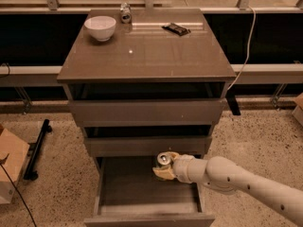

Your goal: Place green can into bottom drawer

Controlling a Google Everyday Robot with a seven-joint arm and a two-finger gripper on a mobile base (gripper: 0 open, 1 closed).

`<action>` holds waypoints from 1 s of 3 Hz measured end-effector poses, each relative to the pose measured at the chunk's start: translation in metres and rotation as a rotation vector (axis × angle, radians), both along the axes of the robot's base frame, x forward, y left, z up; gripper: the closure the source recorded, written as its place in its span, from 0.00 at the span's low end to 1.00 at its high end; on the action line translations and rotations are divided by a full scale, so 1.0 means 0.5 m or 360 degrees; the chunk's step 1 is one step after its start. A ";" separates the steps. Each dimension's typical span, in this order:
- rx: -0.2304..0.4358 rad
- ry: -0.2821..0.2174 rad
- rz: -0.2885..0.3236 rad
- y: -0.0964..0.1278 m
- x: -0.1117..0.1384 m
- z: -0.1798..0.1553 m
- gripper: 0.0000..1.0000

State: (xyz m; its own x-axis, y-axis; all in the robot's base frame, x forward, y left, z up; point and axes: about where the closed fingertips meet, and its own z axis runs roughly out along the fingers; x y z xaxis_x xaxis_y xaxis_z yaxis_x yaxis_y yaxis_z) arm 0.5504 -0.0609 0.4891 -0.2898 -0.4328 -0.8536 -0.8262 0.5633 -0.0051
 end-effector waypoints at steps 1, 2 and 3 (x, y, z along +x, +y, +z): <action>0.0039 0.0005 -0.0003 0.005 0.006 -0.034 1.00; 0.0078 0.0039 -0.0025 0.009 0.009 -0.075 1.00; 0.0113 0.0101 -0.0060 0.007 0.015 -0.125 1.00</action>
Offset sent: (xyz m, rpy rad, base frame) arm 0.0062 0.0023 -0.0619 0.0762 0.0498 -0.0380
